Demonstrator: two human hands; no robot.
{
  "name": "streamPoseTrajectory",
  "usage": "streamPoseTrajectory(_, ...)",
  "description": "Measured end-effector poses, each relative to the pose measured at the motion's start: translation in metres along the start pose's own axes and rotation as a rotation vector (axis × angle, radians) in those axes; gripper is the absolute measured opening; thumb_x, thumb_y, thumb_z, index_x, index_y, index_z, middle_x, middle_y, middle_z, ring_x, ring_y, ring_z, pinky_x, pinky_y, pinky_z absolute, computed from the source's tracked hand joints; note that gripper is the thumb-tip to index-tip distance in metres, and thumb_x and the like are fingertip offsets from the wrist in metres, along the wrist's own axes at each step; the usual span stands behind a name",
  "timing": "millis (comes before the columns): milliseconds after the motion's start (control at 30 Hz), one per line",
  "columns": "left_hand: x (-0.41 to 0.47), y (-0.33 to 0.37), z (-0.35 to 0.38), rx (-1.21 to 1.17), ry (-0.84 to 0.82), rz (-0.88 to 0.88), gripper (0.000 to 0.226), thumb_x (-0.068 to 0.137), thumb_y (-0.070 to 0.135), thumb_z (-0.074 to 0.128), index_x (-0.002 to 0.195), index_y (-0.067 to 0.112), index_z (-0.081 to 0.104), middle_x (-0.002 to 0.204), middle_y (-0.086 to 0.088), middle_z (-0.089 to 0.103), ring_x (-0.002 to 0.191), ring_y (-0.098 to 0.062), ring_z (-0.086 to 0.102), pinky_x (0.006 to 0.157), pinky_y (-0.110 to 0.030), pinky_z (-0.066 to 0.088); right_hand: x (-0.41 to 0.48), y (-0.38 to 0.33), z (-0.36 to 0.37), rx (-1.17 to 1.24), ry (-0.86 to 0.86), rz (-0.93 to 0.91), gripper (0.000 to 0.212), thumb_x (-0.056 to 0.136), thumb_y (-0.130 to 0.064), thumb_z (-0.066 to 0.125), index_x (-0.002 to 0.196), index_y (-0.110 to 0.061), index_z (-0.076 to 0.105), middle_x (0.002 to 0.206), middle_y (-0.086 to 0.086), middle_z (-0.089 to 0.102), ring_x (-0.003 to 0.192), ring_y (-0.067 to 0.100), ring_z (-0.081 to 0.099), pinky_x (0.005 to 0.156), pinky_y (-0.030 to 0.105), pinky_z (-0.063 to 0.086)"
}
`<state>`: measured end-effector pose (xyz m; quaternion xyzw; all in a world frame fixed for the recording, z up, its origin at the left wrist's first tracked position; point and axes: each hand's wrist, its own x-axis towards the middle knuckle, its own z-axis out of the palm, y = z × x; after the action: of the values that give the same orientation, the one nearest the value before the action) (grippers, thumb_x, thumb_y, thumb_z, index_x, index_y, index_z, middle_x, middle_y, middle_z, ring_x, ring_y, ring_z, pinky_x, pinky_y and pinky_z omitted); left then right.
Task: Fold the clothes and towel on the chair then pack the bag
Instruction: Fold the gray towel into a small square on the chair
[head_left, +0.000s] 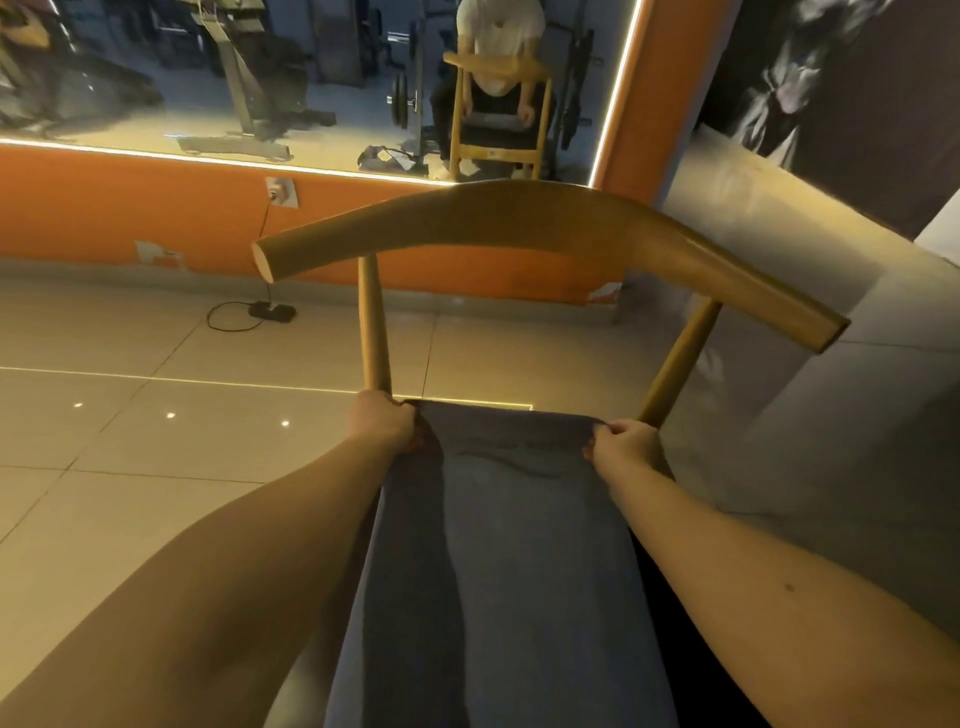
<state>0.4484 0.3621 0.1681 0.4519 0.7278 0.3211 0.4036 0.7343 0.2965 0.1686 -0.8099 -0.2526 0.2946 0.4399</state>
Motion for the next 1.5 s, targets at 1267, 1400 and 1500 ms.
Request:
streamPoseTrajectory(1267,-0.351,-0.235,-0.059,-0.084,-0.208,-0.024,0.060,0.095,0.023,0.072,0.147,0.014,0.043,0.142,-0.009,0.056,0.130,-0.033,0.055,0.111,-0.054,0.045,-0.290,0.266,-0.138,0.083,-0.363,0.014,0.039,0.087,0.004,0.073,0.119,-0.005,0.053,0.114,0.014,0.065,0.102,0.026,0.064,0.072,0.023,0.051)
streamPoseTrajectory(1400,-0.348,-0.254,-0.062,0.019,-0.252,-0.041,0.030,0.096,0.025,0.068,0.123,0.015,0.064,0.128,-0.009,0.064,0.122,-0.032,0.058,0.109,-0.053,0.046,-0.303,0.276,-0.143,-0.022,-0.383,0.063,0.023,0.089,-0.001,0.073,0.110,0.000,0.064,0.097,0.009,0.066,0.087,0.022,0.061,0.074,0.027,0.046)
streamPoseTrajectory(1500,-0.354,-0.270,-0.064,0.048,-0.250,-0.058,0.026,0.095,0.026,0.069,0.115,0.011,0.062,0.114,-0.010,0.066,0.108,-0.032,0.062,0.095,-0.045,0.052,-0.308,0.297,-0.144,-0.067,-0.378,0.099,0.019,0.085,0.006,0.072,0.103,0.004,0.067,0.095,0.011,0.068,0.086,0.021,0.060,0.062,0.019,0.047)
